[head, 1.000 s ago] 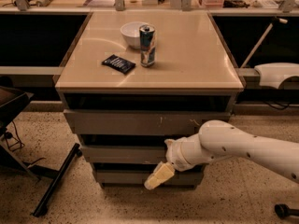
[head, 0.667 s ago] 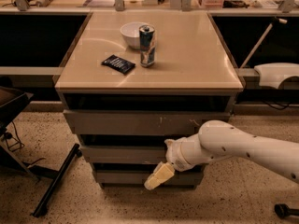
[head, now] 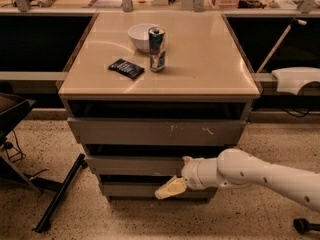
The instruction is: Open middle drawer
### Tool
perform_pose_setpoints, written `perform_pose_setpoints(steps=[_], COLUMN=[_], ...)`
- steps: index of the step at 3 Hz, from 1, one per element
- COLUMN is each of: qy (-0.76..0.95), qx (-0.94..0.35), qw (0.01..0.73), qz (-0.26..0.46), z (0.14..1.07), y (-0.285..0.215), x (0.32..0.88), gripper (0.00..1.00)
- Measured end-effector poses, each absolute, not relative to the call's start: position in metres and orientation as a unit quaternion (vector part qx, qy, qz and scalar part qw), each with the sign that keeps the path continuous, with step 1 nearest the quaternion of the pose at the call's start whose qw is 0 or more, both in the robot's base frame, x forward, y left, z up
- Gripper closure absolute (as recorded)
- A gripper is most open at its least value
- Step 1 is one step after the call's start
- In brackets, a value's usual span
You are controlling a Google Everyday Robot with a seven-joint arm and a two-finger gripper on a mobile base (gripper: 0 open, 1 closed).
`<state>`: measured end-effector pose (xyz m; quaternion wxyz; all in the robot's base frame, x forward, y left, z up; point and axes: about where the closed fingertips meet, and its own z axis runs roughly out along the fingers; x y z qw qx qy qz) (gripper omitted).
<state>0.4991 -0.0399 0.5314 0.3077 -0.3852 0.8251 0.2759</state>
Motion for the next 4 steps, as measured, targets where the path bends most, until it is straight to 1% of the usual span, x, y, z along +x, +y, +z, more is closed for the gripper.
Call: perform_pose_setpoints(steps=[1,2,3,4], qy=[0.845,0.845,0.842,0.820], qx=[-0.306,-0.307,-0.317,-0.371], qw=[0.327,0.327,0.354,0.392], qz=[0.291,0.291,0.257,0.190], z=[0.474,0.474,0.483,0.497], y=[-0.050,-0.050,-0.051,-0.043], x=[0.528,0.528,0.526,0.506], gripper=[0.00,0.00,0.00,0.00])
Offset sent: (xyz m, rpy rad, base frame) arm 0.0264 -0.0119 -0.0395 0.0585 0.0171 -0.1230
